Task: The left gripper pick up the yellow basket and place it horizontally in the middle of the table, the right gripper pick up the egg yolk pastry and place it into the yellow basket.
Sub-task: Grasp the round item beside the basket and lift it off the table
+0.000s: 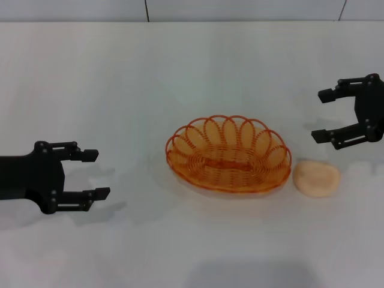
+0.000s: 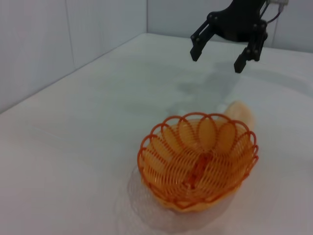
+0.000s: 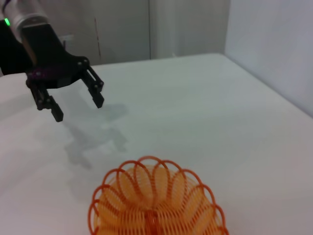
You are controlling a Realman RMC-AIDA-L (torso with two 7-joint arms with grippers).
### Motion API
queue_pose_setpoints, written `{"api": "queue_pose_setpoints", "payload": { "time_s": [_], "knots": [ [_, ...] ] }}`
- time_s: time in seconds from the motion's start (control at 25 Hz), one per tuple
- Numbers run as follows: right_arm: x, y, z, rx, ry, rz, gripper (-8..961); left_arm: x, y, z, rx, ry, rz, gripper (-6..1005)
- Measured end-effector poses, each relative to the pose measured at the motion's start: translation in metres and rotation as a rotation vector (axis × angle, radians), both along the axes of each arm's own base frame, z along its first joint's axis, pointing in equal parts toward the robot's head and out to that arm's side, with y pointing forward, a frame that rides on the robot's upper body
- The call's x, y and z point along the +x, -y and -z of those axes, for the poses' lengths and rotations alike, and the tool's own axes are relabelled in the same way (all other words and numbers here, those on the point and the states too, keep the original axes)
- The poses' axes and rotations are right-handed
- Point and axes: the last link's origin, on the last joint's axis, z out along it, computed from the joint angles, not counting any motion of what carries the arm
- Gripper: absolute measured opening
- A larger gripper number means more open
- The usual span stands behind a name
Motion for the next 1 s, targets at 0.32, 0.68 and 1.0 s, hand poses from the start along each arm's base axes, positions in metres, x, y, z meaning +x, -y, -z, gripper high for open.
{"api": "queue_pose_setpoints", "payload": {
  "time_s": [0.32, 0.68, 1.0],
  "knots": [
    [-0.003, 0.002, -0.012, -0.098, 0.116, 0.118, 857, -0.006, 0.008, 0.010, 0.015, 0.014, 0.044, 741],
    [-0.006, 0.006, -0.004, -0.202, 0.218, 0.189, 855, -0.002, 0.001, 0.007, 0.051, 0.045, 0.064, 741],
    [0.000, 0.003, 0.024, -0.185, 0.314, 0.196, 854, 0.004, -0.007, 0.009, 0.051, 0.071, 0.052, 740]
  ]
}}
